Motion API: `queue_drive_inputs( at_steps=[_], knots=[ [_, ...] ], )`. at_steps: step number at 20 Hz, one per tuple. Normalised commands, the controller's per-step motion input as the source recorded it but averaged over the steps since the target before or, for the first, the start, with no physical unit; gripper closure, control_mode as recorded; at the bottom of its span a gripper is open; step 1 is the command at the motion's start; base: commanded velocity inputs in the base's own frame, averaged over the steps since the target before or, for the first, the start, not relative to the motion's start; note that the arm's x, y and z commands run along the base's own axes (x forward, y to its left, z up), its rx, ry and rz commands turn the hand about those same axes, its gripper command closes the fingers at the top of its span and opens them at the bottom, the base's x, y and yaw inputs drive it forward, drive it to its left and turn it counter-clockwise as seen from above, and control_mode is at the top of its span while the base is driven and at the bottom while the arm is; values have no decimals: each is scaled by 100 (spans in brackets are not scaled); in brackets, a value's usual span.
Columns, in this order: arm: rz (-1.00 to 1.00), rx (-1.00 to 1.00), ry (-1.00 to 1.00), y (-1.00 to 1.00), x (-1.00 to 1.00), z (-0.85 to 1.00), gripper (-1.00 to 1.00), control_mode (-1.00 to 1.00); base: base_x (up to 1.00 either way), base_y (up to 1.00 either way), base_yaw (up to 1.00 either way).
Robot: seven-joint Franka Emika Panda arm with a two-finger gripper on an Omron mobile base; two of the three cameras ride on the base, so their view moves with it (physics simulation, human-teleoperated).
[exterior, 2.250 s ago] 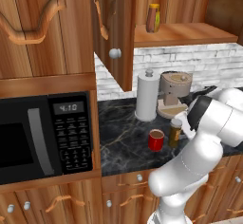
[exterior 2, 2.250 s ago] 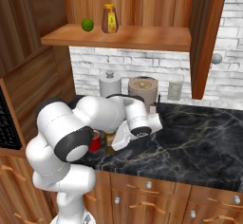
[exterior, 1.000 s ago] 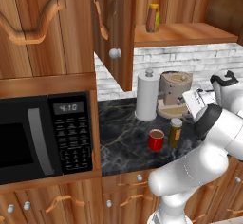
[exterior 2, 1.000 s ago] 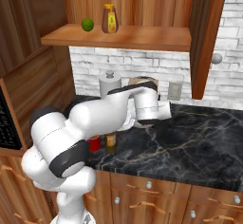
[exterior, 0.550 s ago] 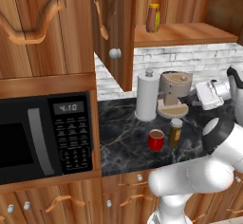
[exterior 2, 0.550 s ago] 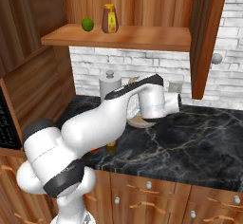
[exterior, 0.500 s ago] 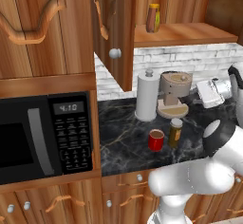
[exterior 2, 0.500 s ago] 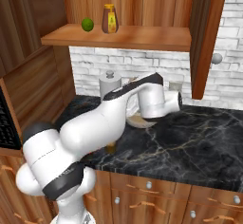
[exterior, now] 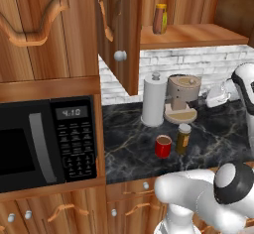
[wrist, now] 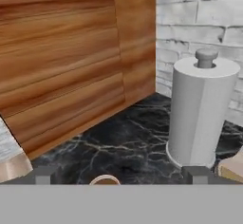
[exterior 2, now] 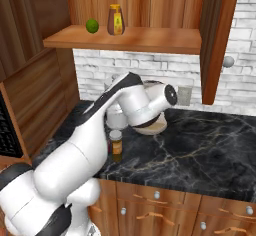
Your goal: Pick the cinnamon and honey bottle from the cabinet and place them next to the mug.
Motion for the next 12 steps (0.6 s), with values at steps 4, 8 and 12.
queue_drive_inputs(
  at_steps=[4,8,12],
  knots=[
    [-34,-23,16,36,-26,49,-100,-100,0,0,0],
    [-29,-19,12,26,-21,83,-100,-100,0,0,0],
    [-26,-11,6,3,-24,96,-100,-100,0,0,0]
  ],
)
